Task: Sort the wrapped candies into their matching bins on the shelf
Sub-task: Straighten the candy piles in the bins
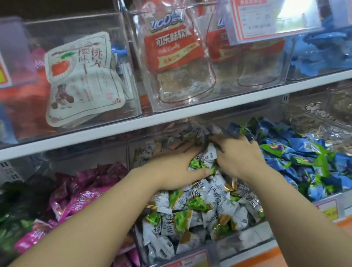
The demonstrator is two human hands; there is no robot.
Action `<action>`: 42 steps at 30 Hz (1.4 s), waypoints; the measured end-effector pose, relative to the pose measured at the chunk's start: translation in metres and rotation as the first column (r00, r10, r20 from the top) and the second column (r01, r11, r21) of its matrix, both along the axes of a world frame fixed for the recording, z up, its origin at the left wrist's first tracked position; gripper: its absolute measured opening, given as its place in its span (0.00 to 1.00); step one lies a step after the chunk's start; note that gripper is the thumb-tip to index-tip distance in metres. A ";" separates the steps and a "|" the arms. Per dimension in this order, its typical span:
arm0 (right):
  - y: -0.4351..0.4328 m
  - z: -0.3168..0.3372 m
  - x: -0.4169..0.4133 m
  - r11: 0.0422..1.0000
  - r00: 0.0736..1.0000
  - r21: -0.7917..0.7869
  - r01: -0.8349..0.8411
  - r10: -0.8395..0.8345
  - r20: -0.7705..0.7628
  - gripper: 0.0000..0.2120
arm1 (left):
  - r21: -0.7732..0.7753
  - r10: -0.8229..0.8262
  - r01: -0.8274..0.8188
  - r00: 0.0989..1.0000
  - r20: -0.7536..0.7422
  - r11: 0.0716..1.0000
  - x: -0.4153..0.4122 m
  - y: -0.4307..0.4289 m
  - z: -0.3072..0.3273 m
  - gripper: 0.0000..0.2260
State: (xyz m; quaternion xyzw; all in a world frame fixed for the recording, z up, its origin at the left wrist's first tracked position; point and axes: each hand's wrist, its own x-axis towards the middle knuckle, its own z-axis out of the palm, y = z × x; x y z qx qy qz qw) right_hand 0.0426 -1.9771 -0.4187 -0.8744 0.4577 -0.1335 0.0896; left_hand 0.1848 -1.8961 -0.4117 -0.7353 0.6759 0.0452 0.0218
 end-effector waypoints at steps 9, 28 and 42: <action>0.045 0.005 -0.028 0.966 0.892 -0.084 -0.246 0.260 0.370 0.17 | -0.009 0.091 -0.091 0.994 0.052 0.996 -0.007 0.070 0.013 0.30; 0.085 0.000 -0.008 0.973 0.921 -0.102 -0.209 0.231 0.313 0.18 | -0.151 0.095 -0.115 0.987 -0.131 0.982 0.007 0.131 0.007 0.23; 0.241 0.029 0.124 0.741 0.667 -0.045 -0.670 0.627 0.401 0.09 | -0.695 0.211 -0.362 0.931 -0.297 0.621 0.100 0.353 -0.008 0.15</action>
